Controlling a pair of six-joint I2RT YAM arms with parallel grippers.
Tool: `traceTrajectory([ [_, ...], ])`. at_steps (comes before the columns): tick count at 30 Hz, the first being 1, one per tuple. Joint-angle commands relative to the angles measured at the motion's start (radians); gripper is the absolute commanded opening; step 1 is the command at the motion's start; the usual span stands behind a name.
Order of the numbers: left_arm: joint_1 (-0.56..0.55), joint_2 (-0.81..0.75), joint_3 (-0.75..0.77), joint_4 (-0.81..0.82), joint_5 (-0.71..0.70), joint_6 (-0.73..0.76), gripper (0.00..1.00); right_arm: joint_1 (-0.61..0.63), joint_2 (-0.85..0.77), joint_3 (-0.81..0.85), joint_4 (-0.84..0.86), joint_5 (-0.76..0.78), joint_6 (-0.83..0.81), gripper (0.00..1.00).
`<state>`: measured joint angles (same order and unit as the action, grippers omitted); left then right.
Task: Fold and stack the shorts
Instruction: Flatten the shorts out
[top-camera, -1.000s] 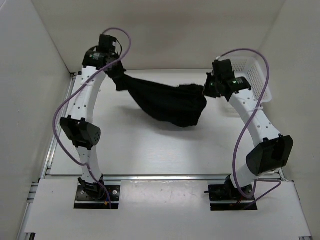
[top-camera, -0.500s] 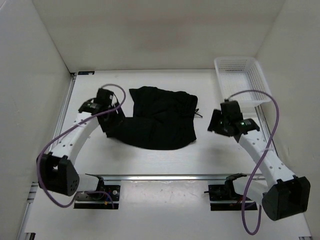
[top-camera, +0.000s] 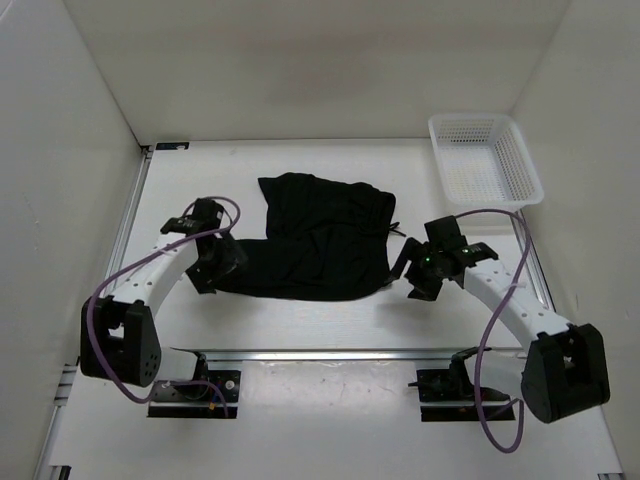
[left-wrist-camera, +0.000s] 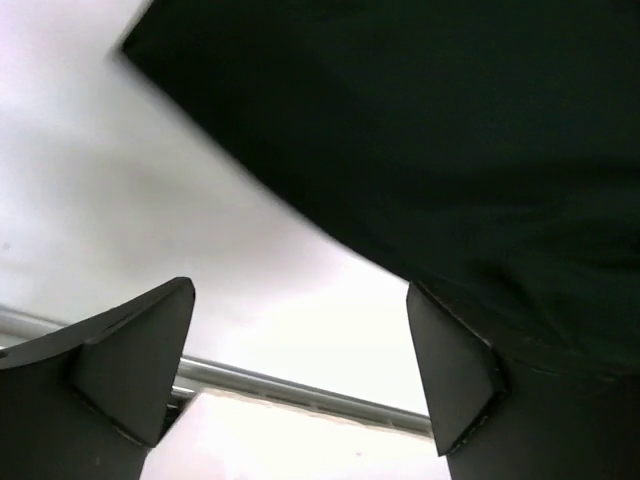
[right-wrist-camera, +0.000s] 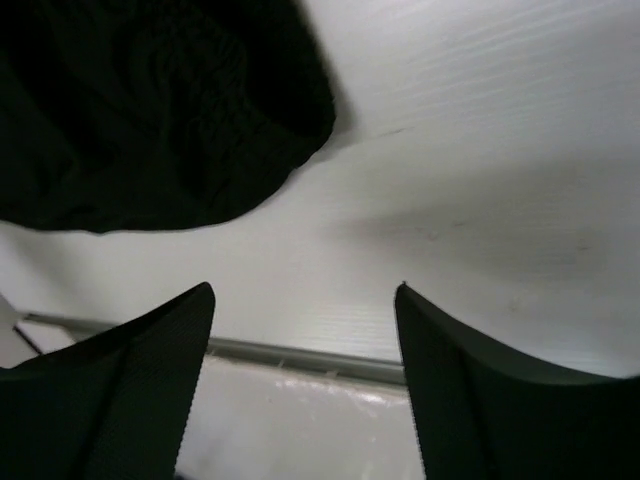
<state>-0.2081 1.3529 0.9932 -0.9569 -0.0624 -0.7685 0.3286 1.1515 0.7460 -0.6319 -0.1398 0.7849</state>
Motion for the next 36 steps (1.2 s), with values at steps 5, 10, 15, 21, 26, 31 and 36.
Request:
traceTrajectory([
  [5, 0.131, -0.034, -0.212, 0.104, 0.102, -0.063, 1.0, 0.046, 0.103, 0.003, 0.138, -0.127, 0.089, 0.82],
  [10, 0.153, 0.052, -0.203, 0.172, 0.052, -0.063, 0.97, 0.055, 0.195, 0.012, 0.218, -0.148, 0.122, 0.82],
  [15, 0.162, 0.193, -0.137, 0.207, 0.029, -0.054, 0.9, 0.073, 0.316, 0.067, 0.264, -0.116, 0.132, 0.79],
  [21, 0.162, 0.272, -0.067, 0.218, 0.029, -0.025, 0.38, 0.082, 0.441, 0.131, 0.264, -0.087, 0.102, 0.61],
  [26, 0.182, 0.322, 0.054, 0.192, 0.048, 0.027, 0.1, 0.082, 0.484, 0.261, 0.229, -0.037, 0.056, 0.0],
  [31, 0.202, 0.391, 0.372, 0.095, 0.049, 0.049, 0.1, 0.037, 0.562, 0.557, 0.112, -0.009, -0.022, 0.0],
  [36, 0.202, 0.433, 0.676, -0.043, 0.006, 0.086, 0.1, 0.027, 0.643, 0.869, -0.02, 0.009, -0.084, 0.0],
])
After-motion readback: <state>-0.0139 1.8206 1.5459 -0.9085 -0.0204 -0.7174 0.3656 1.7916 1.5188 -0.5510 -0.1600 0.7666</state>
